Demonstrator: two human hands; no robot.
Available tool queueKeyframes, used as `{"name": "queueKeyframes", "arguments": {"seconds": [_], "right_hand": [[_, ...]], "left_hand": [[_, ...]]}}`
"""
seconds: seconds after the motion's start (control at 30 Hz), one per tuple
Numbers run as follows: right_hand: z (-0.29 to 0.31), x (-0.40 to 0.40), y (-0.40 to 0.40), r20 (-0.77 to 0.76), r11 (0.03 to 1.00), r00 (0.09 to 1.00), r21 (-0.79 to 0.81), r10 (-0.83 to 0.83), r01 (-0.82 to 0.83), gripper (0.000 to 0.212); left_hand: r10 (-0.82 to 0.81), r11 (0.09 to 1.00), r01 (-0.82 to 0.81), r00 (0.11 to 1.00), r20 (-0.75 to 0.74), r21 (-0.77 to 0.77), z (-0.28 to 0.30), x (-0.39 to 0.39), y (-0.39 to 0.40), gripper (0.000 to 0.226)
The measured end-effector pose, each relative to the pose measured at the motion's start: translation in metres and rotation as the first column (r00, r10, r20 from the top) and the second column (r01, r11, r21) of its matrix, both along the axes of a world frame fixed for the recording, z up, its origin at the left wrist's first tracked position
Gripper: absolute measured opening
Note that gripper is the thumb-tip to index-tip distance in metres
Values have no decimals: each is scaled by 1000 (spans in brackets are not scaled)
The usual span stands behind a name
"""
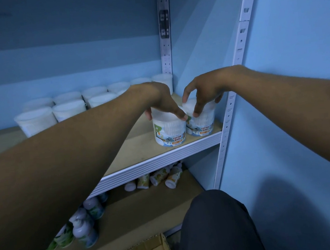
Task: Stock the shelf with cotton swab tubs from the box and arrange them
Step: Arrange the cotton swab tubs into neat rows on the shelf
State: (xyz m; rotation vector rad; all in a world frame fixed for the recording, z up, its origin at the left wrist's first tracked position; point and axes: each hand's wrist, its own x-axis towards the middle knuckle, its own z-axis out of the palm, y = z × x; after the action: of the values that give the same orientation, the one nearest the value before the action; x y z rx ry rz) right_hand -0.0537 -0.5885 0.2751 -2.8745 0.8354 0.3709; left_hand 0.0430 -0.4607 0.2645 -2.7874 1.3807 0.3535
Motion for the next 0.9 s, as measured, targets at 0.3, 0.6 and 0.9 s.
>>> {"name": "queueKeyframes", "arguments": {"seconds": [0.3, 0.6, 0.9], "right_hand": [[6, -3, -5, 5, 996, 999, 75, -44, 43, 60], [4, -3, -8, 18, 994, 999, 110, -28, 26, 48], [10, 1, -5, 30, 999, 999, 38, -16, 15, 50]], "left_hand": [[-48, 999, 49, 992, -115, 6, -2, 9, -1, 88], [-71, 997, 72, 989, -128, 5, -5, 12, -4, 75], [-72, 995, 64, 991, -109, -72, -3, 9, 12, 96]]}}
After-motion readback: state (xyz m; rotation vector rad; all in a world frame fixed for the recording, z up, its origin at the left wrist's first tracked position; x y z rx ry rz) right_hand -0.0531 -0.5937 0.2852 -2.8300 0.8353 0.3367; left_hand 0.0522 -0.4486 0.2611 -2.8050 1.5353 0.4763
